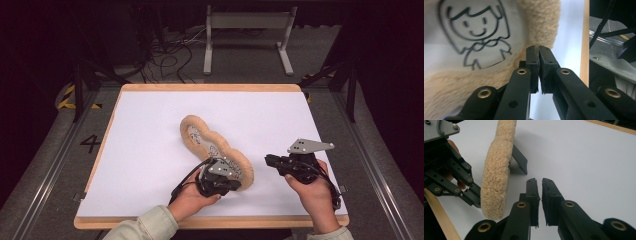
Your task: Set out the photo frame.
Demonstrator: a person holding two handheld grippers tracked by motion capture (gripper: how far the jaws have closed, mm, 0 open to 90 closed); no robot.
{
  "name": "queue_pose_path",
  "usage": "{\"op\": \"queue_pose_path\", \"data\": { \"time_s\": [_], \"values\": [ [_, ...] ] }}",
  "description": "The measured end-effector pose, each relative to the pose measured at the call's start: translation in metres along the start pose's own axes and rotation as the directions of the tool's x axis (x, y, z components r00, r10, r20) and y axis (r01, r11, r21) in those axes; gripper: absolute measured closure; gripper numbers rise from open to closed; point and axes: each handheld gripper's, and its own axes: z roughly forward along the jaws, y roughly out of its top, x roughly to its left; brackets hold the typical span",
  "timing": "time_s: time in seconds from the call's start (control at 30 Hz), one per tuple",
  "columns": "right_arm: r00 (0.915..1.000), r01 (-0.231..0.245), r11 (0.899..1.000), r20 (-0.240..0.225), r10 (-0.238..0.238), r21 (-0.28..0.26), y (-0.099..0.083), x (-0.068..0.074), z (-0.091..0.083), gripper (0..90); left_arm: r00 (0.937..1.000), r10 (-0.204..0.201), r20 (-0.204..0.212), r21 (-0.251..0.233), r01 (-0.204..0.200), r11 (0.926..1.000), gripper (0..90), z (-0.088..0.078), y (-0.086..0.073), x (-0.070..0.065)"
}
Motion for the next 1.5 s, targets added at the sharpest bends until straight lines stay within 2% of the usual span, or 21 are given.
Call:
{"op": "queue_pose_path", "data": {
  "time_s": [0.3,0.5,0.67,0.77,0.83,0.87,0.97,1.0,1.07,1.17,1.3,1.37,1.5],
  "values": [
    [0.9986,0.029,0.999,-0.044,-0.028,0.017,0.013,0.006,0.003,72.9,0.999,-0.035,-0.03,-0.027,0.034,0.9991,77.6,-0.029,-0.015,0.008],
    [0.995,0.078,0.996,-0.066,-0.075,0.04,0.037,0.014,0.005,63.4,0.996,-0.063,-0.064,-0.045,0.06,0.9972,73.9,-0.048,-0.026,0.015],
    [0.9922,0.102,0.992,-0.078,-0.097,0.068,0.057,0.02,0.015,51.0,0.9897,-0.102,-0.101,-0.06,0.096,0.9935,70.2,-0.062,-0.037,0.019],
    [0.9907,0.113,0.991,-0.085,-0.106,0.076,0.067,0.023,0.023,48.5,0.9857,-0.122,-0.117,-0.07,0.114,0.991,68.5,-0.069,-0.044,0.02],
    [0.9889,0.12,0.99,-0.097,-0.112,0.079,0.073,0.024,0.028,47.0,0.9804,-0.146,-0.132,-0.073,0.138,0.9878,67.1,-0.075,-0.049,0.021],
    [0.9883,0.121,0.989,-0.103,-0.112,0.083,0.076,0.024,0.031,46.2,0.9798,-0.142,-0.141,-0.074,0.133,0.9884,66.3,-0.077,-0.051,0.022],
    [0.9868,0.124,0.987,-0.117,-0.112,0.101,0.085,0.025,0.042,44.0,0.9716,-0.162,-0.172,-0.081,0.15,0.9853,65.0,-0.086,-0.059,0.024],
    [0.9868,0.124,0.987,-0.117,-0.112,0.101,0.085,0.025,0.042,44.0,0.9716,-0.162,-0.172,-0.081,0.15,0.9853,64.5,-0.086,-0.059,0.024],
    [0.9851,0.13,0.984,-0.128,-0.114,0.12,0.09,0.027,0.05,42.6,0.9633,-0.184,-0.195,-0.091,0.169,0.9815,63.6,-0.093,-0.065,0.027],
    [0.984,0.131,0.981,-0.14,-0.11,0.146,0.099,0.029,0.062,39.0,0.9552,-0.204,-0.215,-0.103,0.185,0.9773,60.8,-0.099,-0.072,0.031],
    [0.9821,0.109,0.977,-0.172,-0.077,0.182,0.107,0.029,0.076,29.7,0.9465,-0.251,-0.202,-0.128,0.229,0.9649,57.7,-0.105,-0.08,0.037],
    [0.98,0.101,0.974,-0.189,-0.062,0.202,0.11,0.029,0.085,28.8,0.9424,-0.258,-0.212,-0.136,0.233,0.9628,56.4,-0.108,-0.082,0.038],
    [0.9803,0.107,0.963,-0.188,-0.061,0.249,0.114,0.031,0.105,28.6,0.932,-0.275,-0.237,-0.148,0.245,0.9583,53.7,-0.114,-0.086,0.042]
  ]
}}
